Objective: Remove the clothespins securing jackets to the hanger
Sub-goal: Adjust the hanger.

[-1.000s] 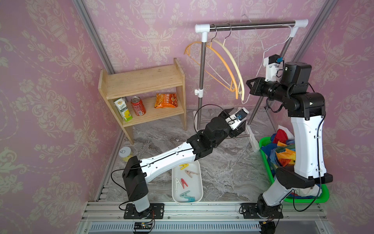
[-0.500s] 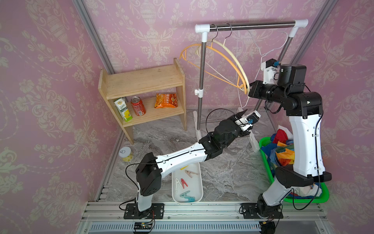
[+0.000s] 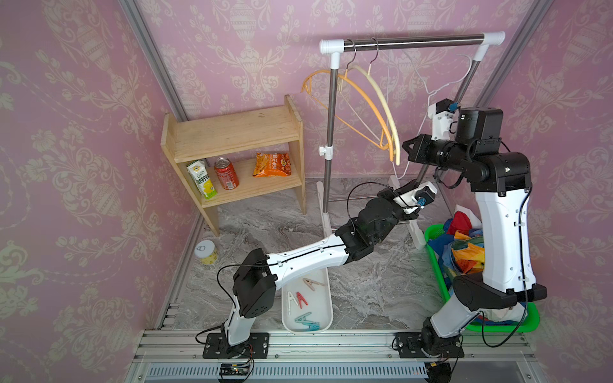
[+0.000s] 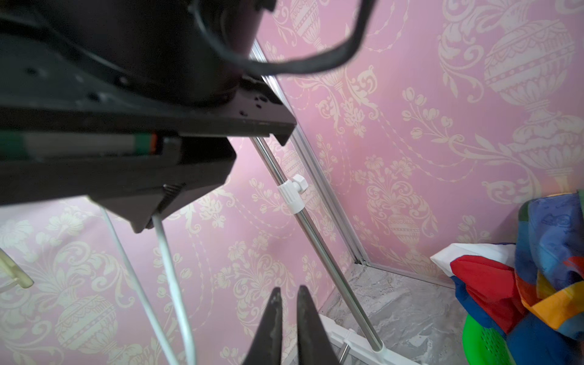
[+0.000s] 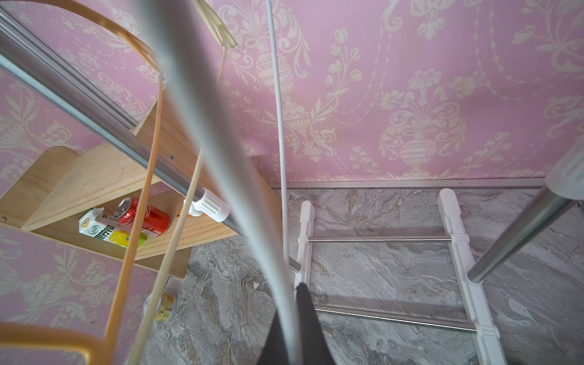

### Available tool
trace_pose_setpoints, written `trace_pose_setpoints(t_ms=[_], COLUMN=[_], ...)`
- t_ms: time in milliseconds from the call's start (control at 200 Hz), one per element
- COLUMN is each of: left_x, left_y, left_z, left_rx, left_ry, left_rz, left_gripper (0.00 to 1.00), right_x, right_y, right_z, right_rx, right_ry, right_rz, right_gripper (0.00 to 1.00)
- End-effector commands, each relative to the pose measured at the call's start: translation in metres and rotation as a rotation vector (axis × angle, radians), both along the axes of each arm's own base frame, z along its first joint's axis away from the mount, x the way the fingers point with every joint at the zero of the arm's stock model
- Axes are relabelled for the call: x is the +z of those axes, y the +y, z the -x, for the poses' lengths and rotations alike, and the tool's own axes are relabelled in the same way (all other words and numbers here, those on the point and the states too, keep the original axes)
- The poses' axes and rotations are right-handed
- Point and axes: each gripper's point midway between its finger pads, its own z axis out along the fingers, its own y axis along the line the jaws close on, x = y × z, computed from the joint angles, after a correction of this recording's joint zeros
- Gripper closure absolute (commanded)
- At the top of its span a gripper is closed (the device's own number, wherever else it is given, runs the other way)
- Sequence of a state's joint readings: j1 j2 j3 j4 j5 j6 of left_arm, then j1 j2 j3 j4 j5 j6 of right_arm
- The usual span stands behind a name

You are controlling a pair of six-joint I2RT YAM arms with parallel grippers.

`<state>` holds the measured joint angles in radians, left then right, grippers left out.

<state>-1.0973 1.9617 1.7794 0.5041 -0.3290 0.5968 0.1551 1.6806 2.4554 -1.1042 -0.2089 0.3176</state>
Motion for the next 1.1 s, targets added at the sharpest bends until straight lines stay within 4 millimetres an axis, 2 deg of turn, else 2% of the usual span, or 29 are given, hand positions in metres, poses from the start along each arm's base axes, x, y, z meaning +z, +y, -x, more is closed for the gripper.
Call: trace_pose_setpoints(t_ms=[0, 100, 155, 240, 290, 505, 836, 961, 1096], left_x=[0.012, 0.017, 0.024, 0.026, 0.024, 0.010, 0.004, 0.000, 0.001], left_y=[0.010, 0.035, 0.050, 0.058, 0.056, 0.029, 0.022, 0.023, 0.019], left_z=[0.008, 0.016, 0.019, 0.021, 0.020, 0.000, -0.015, -0.027, -0.038], left_rx=[0.008, 0.015, 0.036, 0.049, 0.049, 0.071, 0.081, 0.105, 0.116], left_ry=[-0.010, 0.034, 0.035, 0.040, 0.041, 0.029, 0.047, 0.054, 0.051], left_rz=[0.015, 0.060, 0.082, 0.086, 0.082, 0.013, 0.009, 0.009, 0.007], left_gripper=[0.78, 0.64, 0.61, 0.57, 0.54, 0.56, 0.56, 0.60, 0.72], right_x=[0.007, 0.009, 0.009, 0.008, 0.007, 0.007, 0.011, 0.012, 0.010], right_y=[-0.011, -0.015, -0.016, -0.016, -0.015, -0.009, -0.007, -0.007, -0.007], right_z=[0.008, 0.007, 0.007, 0.006, 0.005, 0.006, 0.010, 0.014, 0.017], right_rx=[-0.039, -0.048, -0.051, -0.047, -0.045, -0.021, -0.012, -0.006, -0.009], right_ry=[-0.013, -0.011, -0.010, -0.005, -0.002, -0.001, -0.008, -0.008, -0.003], right_rz=[0.019, 0.007, 0.001, -0.006, -0.009, -0.041, -0.061, -0.067, -0.065], right_gripper=[1.00, 1.00, 1.00, 1.00, 1.00, 1.00, 1.00, 1.00, 1.00])
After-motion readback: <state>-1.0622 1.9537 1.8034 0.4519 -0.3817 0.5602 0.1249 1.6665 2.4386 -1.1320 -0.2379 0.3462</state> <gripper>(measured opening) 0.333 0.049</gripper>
